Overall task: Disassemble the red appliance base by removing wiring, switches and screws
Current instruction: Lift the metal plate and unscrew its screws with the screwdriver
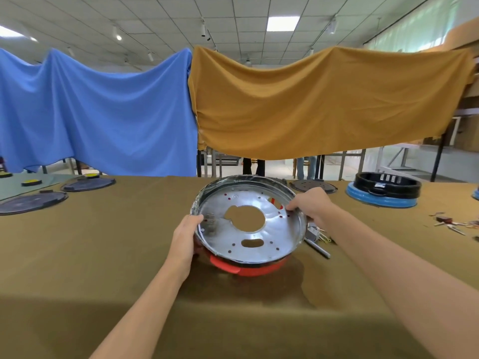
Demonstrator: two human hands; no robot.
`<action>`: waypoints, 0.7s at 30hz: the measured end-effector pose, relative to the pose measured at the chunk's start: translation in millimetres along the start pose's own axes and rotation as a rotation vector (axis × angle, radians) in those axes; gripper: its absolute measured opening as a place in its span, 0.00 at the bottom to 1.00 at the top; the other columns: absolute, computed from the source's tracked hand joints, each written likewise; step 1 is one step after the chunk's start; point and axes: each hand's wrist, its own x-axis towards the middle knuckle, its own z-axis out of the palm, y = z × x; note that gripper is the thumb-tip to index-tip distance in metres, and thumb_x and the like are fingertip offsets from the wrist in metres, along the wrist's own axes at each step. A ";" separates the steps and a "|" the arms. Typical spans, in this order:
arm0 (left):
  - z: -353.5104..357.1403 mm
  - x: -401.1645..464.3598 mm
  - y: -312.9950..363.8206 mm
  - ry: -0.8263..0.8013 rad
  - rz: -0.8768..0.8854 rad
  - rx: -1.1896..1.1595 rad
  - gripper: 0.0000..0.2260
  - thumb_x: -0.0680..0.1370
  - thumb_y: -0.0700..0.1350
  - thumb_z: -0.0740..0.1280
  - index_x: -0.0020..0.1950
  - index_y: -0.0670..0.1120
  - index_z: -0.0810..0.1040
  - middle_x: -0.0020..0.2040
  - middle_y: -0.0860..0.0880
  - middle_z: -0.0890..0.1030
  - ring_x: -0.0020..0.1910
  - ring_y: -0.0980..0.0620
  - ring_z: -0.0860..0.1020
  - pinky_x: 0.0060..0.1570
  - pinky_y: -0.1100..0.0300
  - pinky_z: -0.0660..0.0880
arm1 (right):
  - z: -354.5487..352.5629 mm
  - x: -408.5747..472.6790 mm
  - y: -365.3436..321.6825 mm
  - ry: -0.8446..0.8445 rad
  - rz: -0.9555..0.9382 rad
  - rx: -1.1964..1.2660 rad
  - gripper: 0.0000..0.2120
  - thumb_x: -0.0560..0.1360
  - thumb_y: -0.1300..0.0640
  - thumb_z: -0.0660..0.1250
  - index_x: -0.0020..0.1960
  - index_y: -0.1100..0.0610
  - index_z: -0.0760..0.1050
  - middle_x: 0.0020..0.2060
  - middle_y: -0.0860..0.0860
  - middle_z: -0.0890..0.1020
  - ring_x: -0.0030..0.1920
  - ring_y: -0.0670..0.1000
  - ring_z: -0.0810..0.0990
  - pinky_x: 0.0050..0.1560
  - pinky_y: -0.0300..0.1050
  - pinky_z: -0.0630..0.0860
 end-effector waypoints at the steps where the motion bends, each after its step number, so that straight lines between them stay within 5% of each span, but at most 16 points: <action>1: -1.2 1.5 2.2 -0.015 -0.028 0.015 0.16 0.70 0.56 0.65 0.50 0.46 0.80 0.47 0.40 0.83 0.44 0.43 0.78 0.45 0.50 0.72 | -0.8 1.1 1.7 -0.015 0.014 -0.018 0.08 0.69 0.67 0.73 0.39 0.61 0.74 0.33 0.56 0.75 0.33 0.53 0.74 0.35 0.44 0.72; 5: -14.8 15.9 18.1 -0.131 -0.216 0.258 0.12 0.77 0.49 0.62 0.56 0.46 0.79 0.48 0.40 0.82 0.41 0.44 0.80 0.42 0.52 0.81 | 3.1 1.6 10.2 -0.132 0.073 -0.047 0.08 0.72 0.66 0.74 0.39 0.63 0.75 0.29 0.55 0.78 0.22 0.49 0.76 0.25 0.37 0.75; 9: -19.8 31.3 29.7 -0.083 -0.292 0.473 0.09 0.77 0.43 0.61 0.53 0.43 0.77 0.44 0.41 0.79 0.37 0.44 0.80 0.32 0.55 0.81 | -7.7 6.8 14.3 -0.350 0.008 0.014 0.16 0.77 0.49 0.71 0.49 0.64 0.79 0.42 0.55 0.85 0.40 0.52 0.85 0.35 0.40 0.81; 12: -20.5 36.8 28.7 -0.036 -0.318 0.512 0.10 0.76 0.41 0.63 0.55 0.40 0.77 0.46 0.40 0.78 0.41 0.43 0.80 0.29 0.56 0.80 | -34.1 22.5 20.5 -0.167 -0.058 0.032 0.15 0.81 0.54 0.65 0.52 0.67 0.78 0.43 0.59 0.83 0.39 0.54 0.82 0.38 0.43 0.81; 14: -23.8 36.3 23.3 -0.031 -0.333 0.484 0.12 0.75 0.42 0.64 0.57 0.41 0.77 0.49 0.41 0.77 0.47 0.44 0.79 0.33 0.55 0.80 | -52.2 31.5 31.4 -0.028 -0.096 -0.229 0.07 0.79 0.63 0.63 0.46 0.67 0.75 0.40 0.59 0.79 0.38 0.54 0.76 0.37 0.45 0.76; 18: -31.8 32.8 13.1 -0.049 -0.297 0.361 0.11 0.76 0.50 0.67 0.56 0.48 0.79 0.51 0.46 0.78 0.51 0.48 0.77 0.40 0.54 0.81 | -65.6 28.1 56.2 -0.048 -0.031 -0.775 0.05 0.76 0.58 0.64 0.48 0.60 0.73 0.39 0.54 0.75 0.44 0.55 0.76 0.44 0.46 0.71; 21: -34.8 29.0 11.8 -0.058 -0.290 0.316 0.11 0.76 0.52 0.67 0.56 0.50 0.79 0.51 0.47 0.79 0.53 0.48 0.78 0.44 0.54 0.81 | -61.0 28.6 71.2 -0.037 -0.001 -0.869 0.10 0.79 0.56 0.60 0.58 0.59 0.72 0.51 0.56 0.78 0.55 0.57 0.76 0.57 0.50 0.74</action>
